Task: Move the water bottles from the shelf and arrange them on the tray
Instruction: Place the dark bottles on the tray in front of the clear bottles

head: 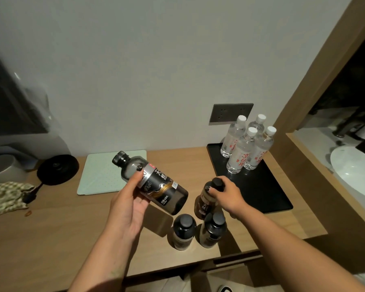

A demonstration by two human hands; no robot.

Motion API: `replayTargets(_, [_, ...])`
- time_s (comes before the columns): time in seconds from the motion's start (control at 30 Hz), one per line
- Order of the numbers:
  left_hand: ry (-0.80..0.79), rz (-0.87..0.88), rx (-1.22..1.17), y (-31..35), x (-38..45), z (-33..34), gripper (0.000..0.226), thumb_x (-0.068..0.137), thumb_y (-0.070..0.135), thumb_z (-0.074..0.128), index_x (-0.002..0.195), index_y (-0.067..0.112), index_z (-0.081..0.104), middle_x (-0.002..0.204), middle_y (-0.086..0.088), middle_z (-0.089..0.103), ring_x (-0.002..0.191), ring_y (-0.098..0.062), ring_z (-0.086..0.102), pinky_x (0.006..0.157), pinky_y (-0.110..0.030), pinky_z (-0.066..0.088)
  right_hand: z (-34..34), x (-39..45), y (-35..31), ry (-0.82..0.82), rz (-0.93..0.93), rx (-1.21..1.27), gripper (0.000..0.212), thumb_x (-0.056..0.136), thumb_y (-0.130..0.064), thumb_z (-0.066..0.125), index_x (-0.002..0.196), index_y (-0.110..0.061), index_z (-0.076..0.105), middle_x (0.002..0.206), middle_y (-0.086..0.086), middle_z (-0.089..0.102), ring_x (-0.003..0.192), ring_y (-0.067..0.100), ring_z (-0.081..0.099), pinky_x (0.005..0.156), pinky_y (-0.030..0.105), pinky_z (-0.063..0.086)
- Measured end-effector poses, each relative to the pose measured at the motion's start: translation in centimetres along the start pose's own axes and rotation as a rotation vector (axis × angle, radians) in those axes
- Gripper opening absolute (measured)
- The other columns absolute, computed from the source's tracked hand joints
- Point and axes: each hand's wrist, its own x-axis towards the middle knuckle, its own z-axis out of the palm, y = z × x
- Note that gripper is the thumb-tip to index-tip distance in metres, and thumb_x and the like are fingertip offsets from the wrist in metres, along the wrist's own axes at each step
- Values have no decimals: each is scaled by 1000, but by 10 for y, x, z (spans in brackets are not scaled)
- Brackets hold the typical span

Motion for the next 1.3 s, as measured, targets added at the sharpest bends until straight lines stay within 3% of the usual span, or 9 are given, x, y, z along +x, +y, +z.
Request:
replayTargets(0.1, [-17,-62,-50,-1,3,0,47,75,24,69,118,9,56,116,-17,66,109,-27,64,94,-40,49,-13,-3,-1,61,-10,213,27,87,-17,65,113,-19,58,111,2,64,105,19,60,83,32,51])
replayTargets(0.3, [-65,-237,-128,-18,9,19,63,75,34,72,126,3,52,116,-20,68,107,-34,66,99,-46,47,-51,-7,-16,141,-3,786,31,87,-20,64,117,-16,60,114,9,67,107,27,63,93,48,50])
replayTargets(0.43, [-97,-283,-150,-35,15,44,64,75,34,73,126,2,51,114,-23,68,104,-37,67,101,-49,46,-78,-9,-22,189,-17,930,31,88,-24,62,115,-8,62,109,12,68,102,28,65,80,40,52])
replayTargets(0.6, [-140,-278,-38,-55,19,86,48,75,15,71,119,5,52,113,-25,66,105,-35,67,99,-46,48,-120,-7,-9,252,-101,696,17,87,-18,65,103,-16,65,99,-1,71,95,17,67,80,35,53])
replayTargets(0.8, [-253,-86,524,-104,45,152,62,52,6,81,112,6,64,108,-17,71,95,-24,70,88,-37,53,-177,28,31,291,-331,-108,29,75,-18,78,103,-19,72,100,0,62,96,13,57,86,23,40])
replayTargets(0.93, [-343,-46,876,-144,66,168,62,58,1,83,114,16,64,108,-4,72,98,-18,67,85,-35,52,-203,49,49,183,-278,-189,33,77,-19,77,109,-19,72,98,-6,64,97,14,60,83,23,40])
replayTargets(1.07, [-353,-131,938,-188,93,196,68,55,-7,84,116,17,65,111,-6,72,104,-25,68,95,-50,51,-229,79,64,-2,-269,-217,40,81,-16,73,120,-21,65,95,-13,67,85,-8,59,75,9,38])
replayTargets(1.17, [-297,-145,936,-215,107,213,67,56,-14,80,115,15,67,112,-9,71,106,-29,66,93,-54,51,-243,104,74,-89,-308,-240,43,82,-17,72,124,-21,62,109,-6,68,100,8,61,81,15,39])
replayTargets(1.3, [-208,-127,970,-246,122,220,74,59,-27,67,122,12,63,112,-12,71,106,-32,65,87,-51,55,-247,127,89,-142,-421,-237,43,83,-14,70,124,-16,62,119,-1,65,110,11,57,92,18,38])
